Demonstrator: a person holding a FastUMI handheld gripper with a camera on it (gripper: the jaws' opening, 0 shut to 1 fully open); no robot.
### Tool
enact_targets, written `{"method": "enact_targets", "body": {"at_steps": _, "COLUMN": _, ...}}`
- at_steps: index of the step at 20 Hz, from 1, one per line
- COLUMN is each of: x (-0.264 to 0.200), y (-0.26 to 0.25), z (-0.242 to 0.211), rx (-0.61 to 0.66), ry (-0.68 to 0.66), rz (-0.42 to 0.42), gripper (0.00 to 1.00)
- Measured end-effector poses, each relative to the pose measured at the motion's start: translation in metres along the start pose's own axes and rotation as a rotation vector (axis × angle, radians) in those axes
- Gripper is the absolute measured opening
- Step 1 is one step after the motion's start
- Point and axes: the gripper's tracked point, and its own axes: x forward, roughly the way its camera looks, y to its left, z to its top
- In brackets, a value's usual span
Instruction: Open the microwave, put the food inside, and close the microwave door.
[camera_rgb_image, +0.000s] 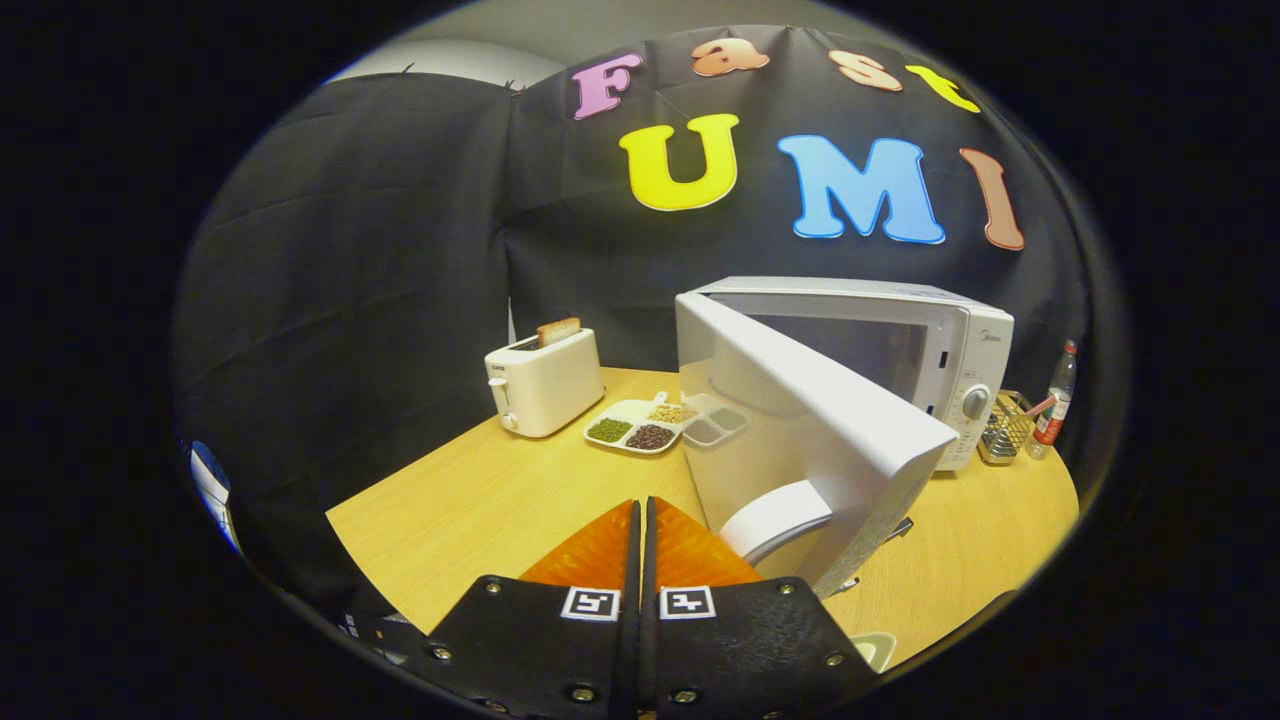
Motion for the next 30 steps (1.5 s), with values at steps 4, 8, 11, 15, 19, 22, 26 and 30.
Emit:
{"method": "enact_targets", "body": {"at_steps": 4, "x": 0.005, "y": -0.032, "z": 0.002, "rx": 0.023, "ry": 0.005, "rz": -0.045, "gripper": 0.01}}
{"method": "enact_targets", "body": {"at_steps": 8, "x": 0.011, "y": -0.059, "z": 0.008, "rx": 0.032, "ry": 0.001, "rz": -0.079, "gripper": 0.01}}
{"method": "enact_targets", "body": {"at_steps": 11, "x": 0.015, "y": -0.080, "z": 0.013, "rx": 0.041, "ry": -0.005, "rz": -0.107, "gripper": 0.01}}
{"method": "enact_targets", "body": {"at_steps": 15, "x": 0.023, "y": -0.105, "z": 0.019, "rx": 0.048, "ry": -0.008, "rz": -0.142, "gripper": 0.01}}
{"method": "enact_targets", "body": {"at_steps": 19, "x": 0.032, "y": -0.127, "z": 0.027, "rx": 0.057, "ry": -0.017, "rz": -0.178, "gripper": 0.00}}
{"method": "enact_targets", "body": {"at_steps": 22, "x": 0.041, "y": -0.148, "z": 0.035, "rx": 0.067, "ry": -0.025, "rz": -0.212, "gripper": 0.01}}
{"method": "enact_targets", "body": {"at_steps": 26, "x": 0.051, "y": -0.173, "z": 0.043, "rx": 0.082, "ry": -0.037, "rz": -0.261, "gripper": 0.01}}
{"method": "enact_targets", "body": {"at_steps": 30, "x": 0.067, "y": -0.194, "z": 0.054, "rx": 0.094, "ry": -0.046, "rz": -0.299, "gripper": 0.01}}
